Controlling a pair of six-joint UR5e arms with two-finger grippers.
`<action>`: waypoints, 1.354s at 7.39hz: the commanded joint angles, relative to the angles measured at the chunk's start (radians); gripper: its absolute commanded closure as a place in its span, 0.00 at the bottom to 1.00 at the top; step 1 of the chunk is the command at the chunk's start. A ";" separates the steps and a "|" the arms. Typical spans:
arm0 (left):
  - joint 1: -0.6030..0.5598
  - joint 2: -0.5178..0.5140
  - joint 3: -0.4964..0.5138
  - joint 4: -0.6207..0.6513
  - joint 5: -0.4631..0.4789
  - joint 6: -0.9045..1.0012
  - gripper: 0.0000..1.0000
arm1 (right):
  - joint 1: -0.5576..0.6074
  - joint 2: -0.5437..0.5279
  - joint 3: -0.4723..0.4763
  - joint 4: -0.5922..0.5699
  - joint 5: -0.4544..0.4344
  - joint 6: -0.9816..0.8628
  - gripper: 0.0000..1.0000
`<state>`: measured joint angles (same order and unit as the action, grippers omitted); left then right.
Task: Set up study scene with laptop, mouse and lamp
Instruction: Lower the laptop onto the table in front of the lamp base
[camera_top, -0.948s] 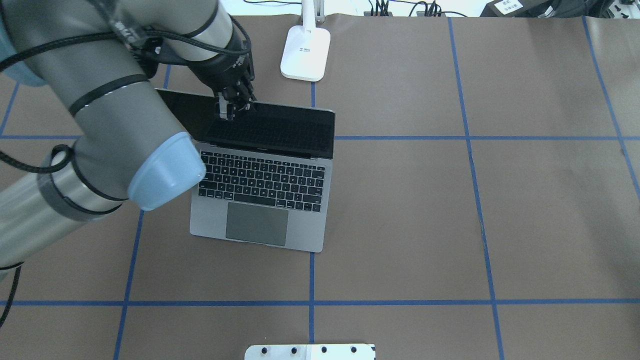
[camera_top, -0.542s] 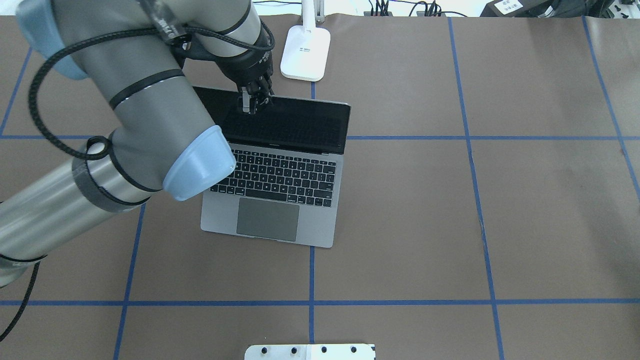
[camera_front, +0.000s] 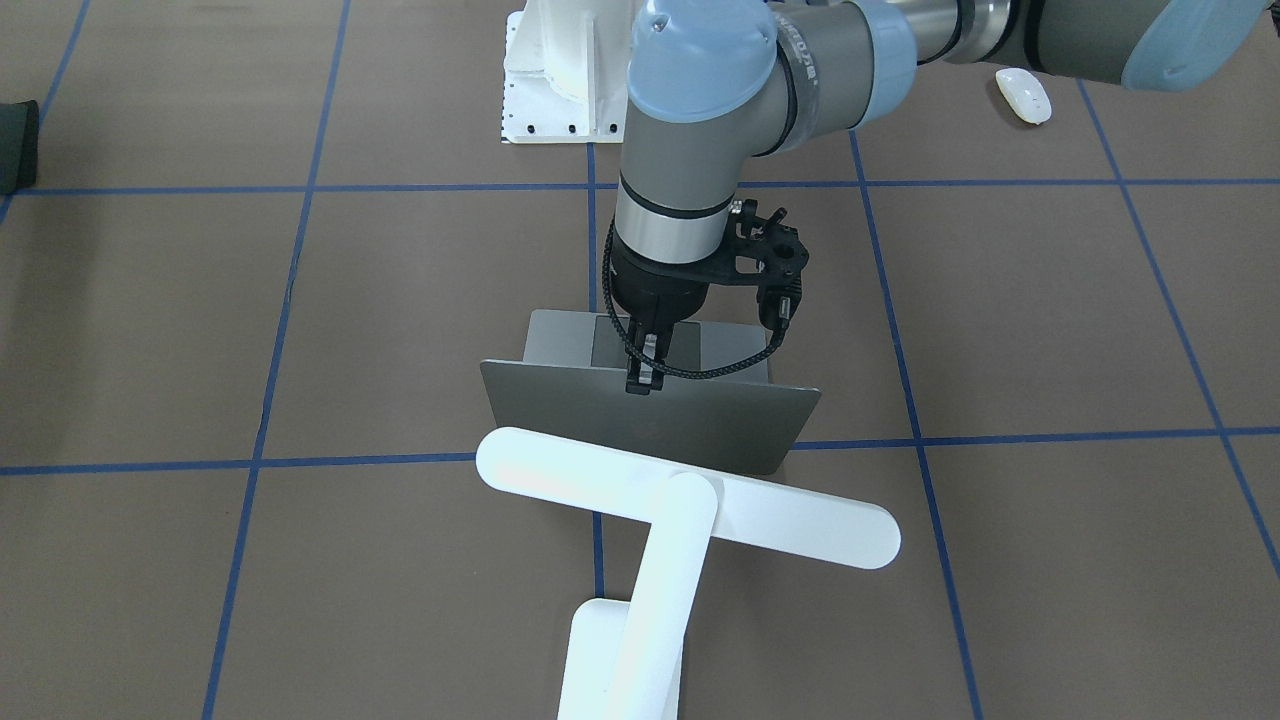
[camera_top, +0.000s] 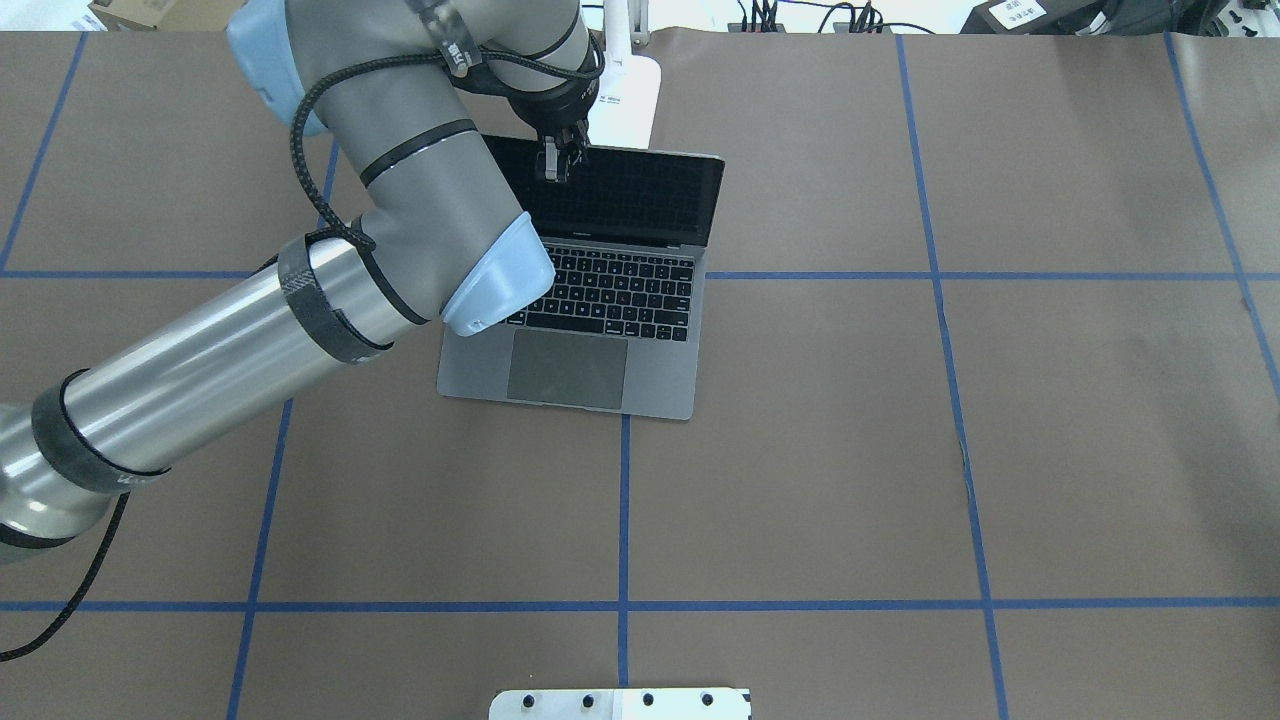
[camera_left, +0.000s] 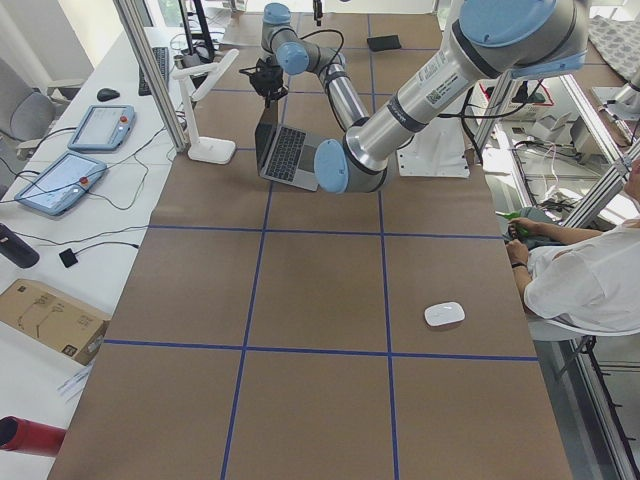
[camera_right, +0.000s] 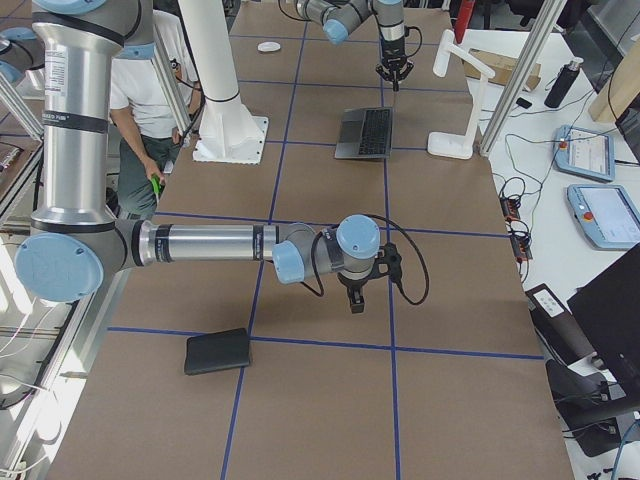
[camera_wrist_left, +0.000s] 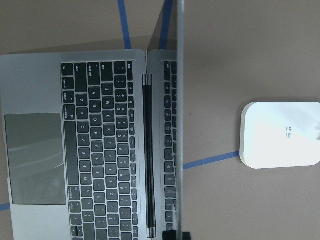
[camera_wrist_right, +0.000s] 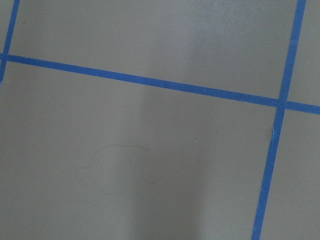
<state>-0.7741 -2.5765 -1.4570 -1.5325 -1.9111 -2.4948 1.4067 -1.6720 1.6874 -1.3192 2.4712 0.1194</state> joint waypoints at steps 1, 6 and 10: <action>-0.022 -0.005 0.061 -0.040 0.029 -0.042 1.00 | 0.000 0.000 -0.002 0.000 0.000 0.000 0.01; -0.050 -0.007 0.090 -0.060 0.029 -0.053 1.00 | 0.000 -0.002 0.000 0.000 0.000 0.000 0.01; -0.050 -0.001 0.104 -0.067 0.027 -0.053 1.00 | 0.000 0.000 -0.012 0.000 0.000 0.000 0.01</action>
<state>-0.8236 -2.5799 -1.3548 -1.5994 -1.8835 -2.5479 1.4066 -1.6733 1.6802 -1.3192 2.4712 0.1197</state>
